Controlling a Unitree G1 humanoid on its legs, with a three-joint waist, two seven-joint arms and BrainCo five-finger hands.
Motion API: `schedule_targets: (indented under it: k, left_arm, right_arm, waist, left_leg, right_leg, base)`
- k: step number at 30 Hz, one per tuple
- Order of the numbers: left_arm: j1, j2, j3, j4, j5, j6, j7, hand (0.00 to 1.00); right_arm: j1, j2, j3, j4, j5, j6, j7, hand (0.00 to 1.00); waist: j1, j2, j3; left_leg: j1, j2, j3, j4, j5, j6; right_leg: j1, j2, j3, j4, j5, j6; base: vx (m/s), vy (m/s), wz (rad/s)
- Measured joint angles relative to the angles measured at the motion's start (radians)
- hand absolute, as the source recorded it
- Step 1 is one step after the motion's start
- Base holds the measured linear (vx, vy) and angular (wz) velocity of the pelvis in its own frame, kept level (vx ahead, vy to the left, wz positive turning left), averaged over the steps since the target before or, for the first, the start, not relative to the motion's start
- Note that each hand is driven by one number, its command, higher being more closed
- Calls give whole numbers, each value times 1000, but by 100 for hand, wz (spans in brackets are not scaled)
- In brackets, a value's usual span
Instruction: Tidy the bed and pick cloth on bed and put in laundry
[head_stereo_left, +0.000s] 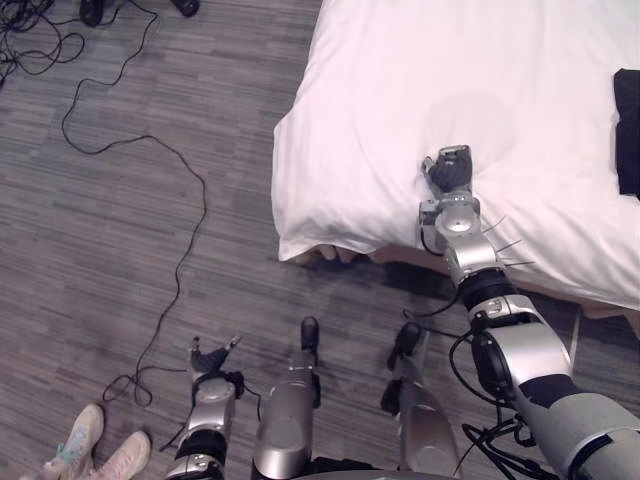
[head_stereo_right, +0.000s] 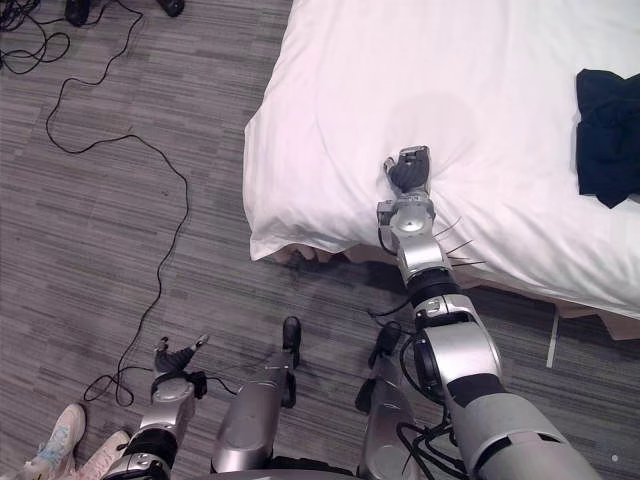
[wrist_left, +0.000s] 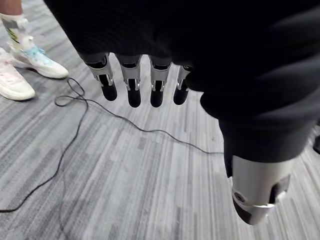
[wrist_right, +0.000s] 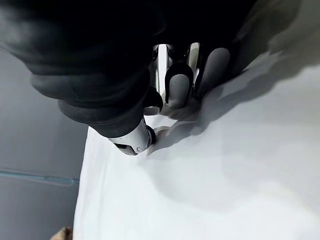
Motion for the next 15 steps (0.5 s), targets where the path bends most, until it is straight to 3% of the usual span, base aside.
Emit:
schedule_targets:
  k: [2, 4, 5, 6, 9, 13, 15]
  left_arm:
    - [-14, -5, -20, 9, -2, -2, 1, 0]
    - [-8, -13, -35, 11, -8, -8, 0, 0]
    - [-9, -12, -50, 11, -10, -8, -1, 0]
    - [-10, -14, -85, 10, -10, -17, -4, 0]
    - [-10, -36, -141, 12, -7, -34, -35, 0]
    - [3, -58, -168, 29, -7, -38, -53, 0]
    - [28, -59, -181, 29, -5, -38, -54, 0]
  right_arm:
    - [40, 13, 128, -51, 77, -25, 36, 100]
    - [90, 72, 362, -110, 199, -30, 160, 100]
    - [107, 87, 415, -115, 237, -24, 196, 100]
    - [148, 137, 537, -112, 308, 5, 267, 100]
    - [264, 283, 746, -117, 485, 61, 424, 100]
    - [268, 333, 743, -249, 592, 40, 464, 100]
    - [246, 325, 622, -325, 624, -12, 458, 100]
  waist:
    - [-4, 0, 0]
    - [-26, 0, 0]
    - [-25, 0, 0]
    - [-24, 1, 0]
    - [-18, 0, 0]
    - [-19, -10, -6]
    - [-32, -26, -30]
  left_leg:
    - [16, 2, 9, -13, 1, 1]
    - [55, 6, 19, -26, 0, 1]
    - [64, 9, 21, -28, 0, 0]
    - [84, 18, 30, -34, -1, -1]
    - [117, 31, 27, -54, -2, -4]
    - [160, 35, 29, -58, -6, -9]
    - [166, 35, 43, -58, -9, -12]
  right_leg:
    - [2, 1, 10, 0, -3, -4]
    - [28, 14, 16, -1, -15, -11]
    - [36, 16, 16, -1, -19, -12]
    - [53, 24, 14, -3, -28, -16]
    - [89, 41, 4, -19, -36, -21]
    - [140, 48, -1, -39, -36, -21]
    - [139, 49, 13, -39, -35, -20]
  base:
    - [69, 14, -20]
    - [86, 6, -19]
    - [83, -12, -10]
    - [73, -22, -6]
    - [82, -22, 4]
    - [62, 3, 1]
    - [25, 15, -16]
